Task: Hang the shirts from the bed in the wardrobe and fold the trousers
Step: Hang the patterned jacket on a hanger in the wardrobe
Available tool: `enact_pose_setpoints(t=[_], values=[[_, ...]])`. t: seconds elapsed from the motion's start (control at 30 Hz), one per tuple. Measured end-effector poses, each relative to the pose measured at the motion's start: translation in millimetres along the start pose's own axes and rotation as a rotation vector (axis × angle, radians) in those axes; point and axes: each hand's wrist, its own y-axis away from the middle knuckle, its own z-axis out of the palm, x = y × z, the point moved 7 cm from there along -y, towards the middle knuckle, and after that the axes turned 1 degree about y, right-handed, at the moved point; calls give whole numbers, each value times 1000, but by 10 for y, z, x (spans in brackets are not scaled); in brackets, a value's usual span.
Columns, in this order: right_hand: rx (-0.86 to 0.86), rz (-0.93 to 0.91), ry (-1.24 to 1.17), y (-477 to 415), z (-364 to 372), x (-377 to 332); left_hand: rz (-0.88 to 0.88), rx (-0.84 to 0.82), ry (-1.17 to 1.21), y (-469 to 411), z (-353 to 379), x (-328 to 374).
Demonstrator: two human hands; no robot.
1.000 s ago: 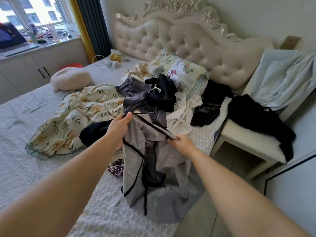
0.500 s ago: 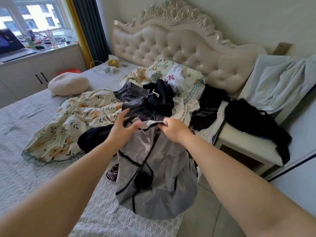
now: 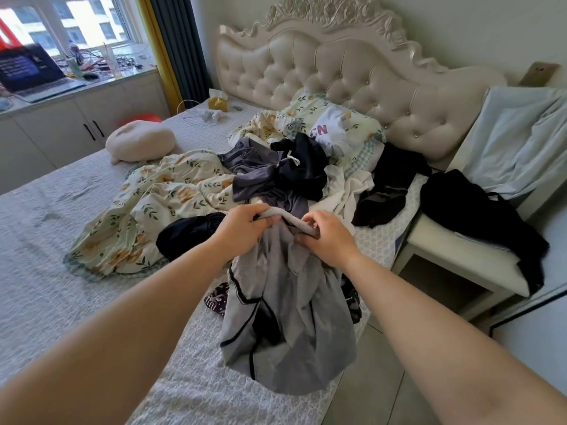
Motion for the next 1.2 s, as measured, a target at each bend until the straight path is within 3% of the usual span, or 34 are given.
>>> enact_pose_setpoints(t=[0.1, 0.23, 0.4, 0.53, 0.6, 0.73, 0.83, 1.0, 1.1, 1.2], values=[[104, 146, 32, 156, 92, 313, -25, 50, 163, 48, -219, -62], [-3, 209, 72, 295, 413, 395, 16, 77, 143, 103, -335, 37], [41, 318, 142, 248, 567, 309, 11, 58, 203, 203, -347, 101], [318, 537, -143, 260, 493, 370, 51, 30, 292, 268, -403, 257], [356, 615, -272, 242, 448, 489, 57, 42, 282, 283, -482, 273], [94, 376, 93, 72, 522, 411, 50, 22, 229, 309, -517, 224], [-85, 353, 137, -33, 680, 367, 41, 45, 222, 313, -544, 150], [125, 442, -219, -172, 176, 394, -159, 277, -36, 301, -1000, -366], [181, 316, -165, -339, -200, 129, -306, 304, -297, 325, -1074, -616], [197, 167, -101, -510, -512, -202, -346, 272, -186, 357, -965, -598]])
